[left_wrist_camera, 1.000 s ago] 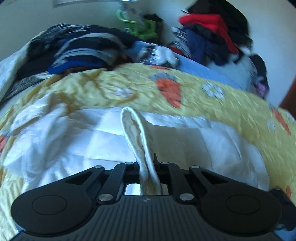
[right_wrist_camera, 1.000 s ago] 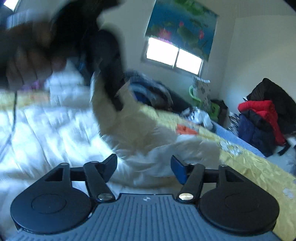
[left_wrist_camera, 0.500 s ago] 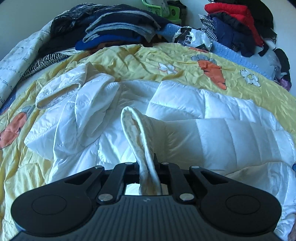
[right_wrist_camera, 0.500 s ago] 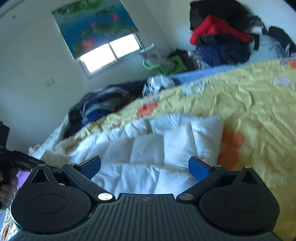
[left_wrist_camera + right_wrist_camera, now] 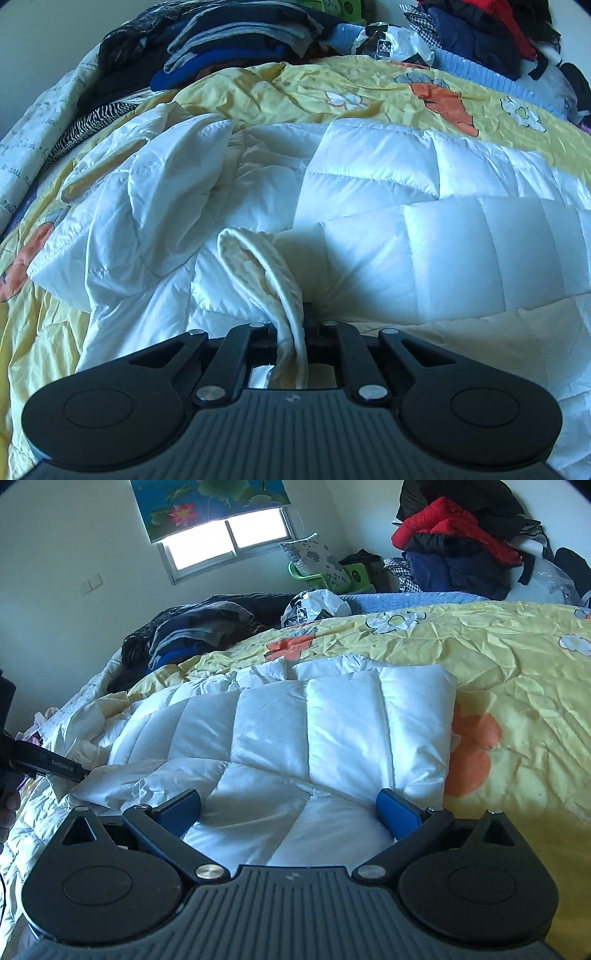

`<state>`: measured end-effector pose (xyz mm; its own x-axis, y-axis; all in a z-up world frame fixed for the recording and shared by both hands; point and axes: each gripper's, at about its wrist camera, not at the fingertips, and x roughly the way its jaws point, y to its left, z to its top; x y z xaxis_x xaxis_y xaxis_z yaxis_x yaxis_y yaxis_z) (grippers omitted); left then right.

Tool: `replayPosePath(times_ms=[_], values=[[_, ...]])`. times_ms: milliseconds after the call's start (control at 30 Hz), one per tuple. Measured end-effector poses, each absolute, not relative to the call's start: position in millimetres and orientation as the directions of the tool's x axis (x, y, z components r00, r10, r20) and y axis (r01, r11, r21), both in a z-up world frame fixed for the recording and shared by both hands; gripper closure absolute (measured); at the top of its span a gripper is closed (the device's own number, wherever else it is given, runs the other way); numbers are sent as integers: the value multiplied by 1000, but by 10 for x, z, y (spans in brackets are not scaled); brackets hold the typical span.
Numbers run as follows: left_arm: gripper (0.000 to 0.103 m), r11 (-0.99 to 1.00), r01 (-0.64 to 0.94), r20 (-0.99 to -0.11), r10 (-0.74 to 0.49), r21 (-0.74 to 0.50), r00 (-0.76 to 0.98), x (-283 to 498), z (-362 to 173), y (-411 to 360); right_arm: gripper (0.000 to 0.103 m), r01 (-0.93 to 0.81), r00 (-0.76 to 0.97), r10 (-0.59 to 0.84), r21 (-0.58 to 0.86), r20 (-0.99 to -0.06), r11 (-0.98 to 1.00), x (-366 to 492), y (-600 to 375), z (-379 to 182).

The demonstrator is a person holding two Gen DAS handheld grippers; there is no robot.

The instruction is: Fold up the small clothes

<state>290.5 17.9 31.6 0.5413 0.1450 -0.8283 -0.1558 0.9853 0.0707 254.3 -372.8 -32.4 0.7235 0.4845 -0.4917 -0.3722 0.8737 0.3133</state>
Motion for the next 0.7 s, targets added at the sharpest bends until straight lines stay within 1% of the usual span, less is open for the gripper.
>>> replayPosePath(times_ms=[67, 100, 200, 233, 267, 300, 333, 367, 400, 433, 467, 500, 533, 600, 633, 700], values=[[95, 988, -142, -826, 136, 68, 547, 2886, 351, 197, 2, -371, 724, 483, 311, -493, 875, 2552, -3729, -317], [93, 988, -139, -823, 130, 63, 552, 2863, 392, 225, 2, -371, 724, 483, 313, -492, 874, 2554, -3736, -317], [81, 981, -186, -775, 159, 55, 612, 2692, 610, 307, 2, -369, 724, 487, 322, -489, 872, 2573, -3750, -321], [72, 975, -209, -743, 194, 74, 641, 2605, 699, 304, 2, -369, 724, 486, 320, -490, 872, 2572, -3749, -320], [66, 966, -236, -701, 239, 104, 672, 2510, 791, 276, 2, -368, 724, 484, 318, -492, 874, 2573, -3744, -317], [52, 959, -251, -660, 273, 130, 700, 2424, 865, 226, 1, -367, 725, 482, 315, -492, 875, 2571, -3744, -305], [33, 955, -255, -617, 292, 150, 731, 2340, 928, 165, 1, -364, 731, 478, 314, -487, 877, 2560, -3749, -282], [24, 951, -255, -571, 308, 174, 761, 2258, 979, 87, 1, -360, 742, 475, 316, -473, 878, 2541, -3763, -248], [12, 943, -264, -525, 331, 200, 784, 2192, 1018, 13, 1, -361, 753, 478, 324, -452, 875, 2515, -3786, -204], [10, 935, -276, -481, 353, 225, 803, 2137, 1038, -63, 1, -366, 762, 487, 336, -427, 868, 2489, -3818, -159], [10, 928, -281, -444, 365, 245, 818, 2086, 1040, -152, 1, -373, 770, 498, 352, -398, 859, 2459, -3846, -115], [10, 932, -264, -426, 350, 249, 834, 2052, 1034, -233, 1, -384, 774, 515, 374, -368, 844, 2432, -3875, -70], [9, 946, -214, -429, 303, 244, 851, 2031, 1011, -315, 0, -396, 773, 537, 403, -338, 825, 2410, -3899, -31], [9, 960, -104, -472, 221, 260, 854, 2066, 907, -497, 0, -426, 751, 591, 467, -295, 775, 2400, -3905, 15], [10, 958, -68, -499, 204, 278, 842, 2105, 820, -586, 0, -436, 737, 612, 489, -288, 756, 2402, -3889, 13], [10, 961, -18, -552, 175, 277, 815, 2208, 649, -699, 0, -445, 712, 634, 505, -302, 740, 2419, -3819, -17]])
